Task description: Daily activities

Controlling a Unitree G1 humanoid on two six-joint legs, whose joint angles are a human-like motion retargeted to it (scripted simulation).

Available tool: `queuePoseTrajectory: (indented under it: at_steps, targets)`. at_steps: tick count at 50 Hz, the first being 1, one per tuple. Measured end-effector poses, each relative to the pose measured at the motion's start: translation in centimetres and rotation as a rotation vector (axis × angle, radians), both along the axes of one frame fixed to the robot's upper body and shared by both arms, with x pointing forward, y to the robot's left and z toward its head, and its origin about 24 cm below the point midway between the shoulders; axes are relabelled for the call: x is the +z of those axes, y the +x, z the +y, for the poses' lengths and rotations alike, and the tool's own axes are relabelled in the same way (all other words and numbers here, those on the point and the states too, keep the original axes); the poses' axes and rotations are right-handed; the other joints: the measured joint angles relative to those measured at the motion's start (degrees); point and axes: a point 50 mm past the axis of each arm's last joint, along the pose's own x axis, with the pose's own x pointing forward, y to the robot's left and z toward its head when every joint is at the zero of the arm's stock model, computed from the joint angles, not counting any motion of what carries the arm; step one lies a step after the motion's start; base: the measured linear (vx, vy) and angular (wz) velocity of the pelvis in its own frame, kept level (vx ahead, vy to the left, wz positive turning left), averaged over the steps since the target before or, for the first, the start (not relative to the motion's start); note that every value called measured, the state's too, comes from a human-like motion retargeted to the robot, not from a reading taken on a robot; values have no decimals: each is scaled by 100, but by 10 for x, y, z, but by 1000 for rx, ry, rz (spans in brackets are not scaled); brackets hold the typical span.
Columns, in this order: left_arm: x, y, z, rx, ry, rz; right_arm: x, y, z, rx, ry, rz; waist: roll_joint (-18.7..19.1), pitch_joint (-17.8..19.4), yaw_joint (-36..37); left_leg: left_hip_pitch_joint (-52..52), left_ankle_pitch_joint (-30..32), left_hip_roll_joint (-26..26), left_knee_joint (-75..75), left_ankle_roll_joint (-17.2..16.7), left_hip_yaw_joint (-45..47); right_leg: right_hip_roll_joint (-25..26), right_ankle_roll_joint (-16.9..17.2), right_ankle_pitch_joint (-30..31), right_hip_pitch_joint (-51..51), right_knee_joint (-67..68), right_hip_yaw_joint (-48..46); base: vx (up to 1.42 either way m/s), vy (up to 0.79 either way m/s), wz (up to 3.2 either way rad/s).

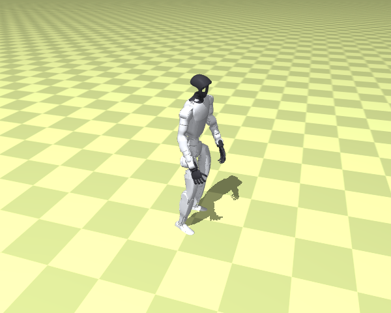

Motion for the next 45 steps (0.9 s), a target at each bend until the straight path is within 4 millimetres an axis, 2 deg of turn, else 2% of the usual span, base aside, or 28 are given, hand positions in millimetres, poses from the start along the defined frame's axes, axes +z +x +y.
queuePoseTrajectory:
  at_steps: [21,45]
  targets:
    - [0,2,-4,20,-4,-8,2,1,-3,21,-37,-19,21,-13,10,-32,-9,-25,-17,10,2,-12,12,56,0,-78,-6,0,0,0]
    - [2,7,-8,20,24,-42,-6,-16,-9,63,-98,40,-8,-82,302,10,9,-92,-104,77,-114,-6,52,302,237,-448,-91,0,0,0]
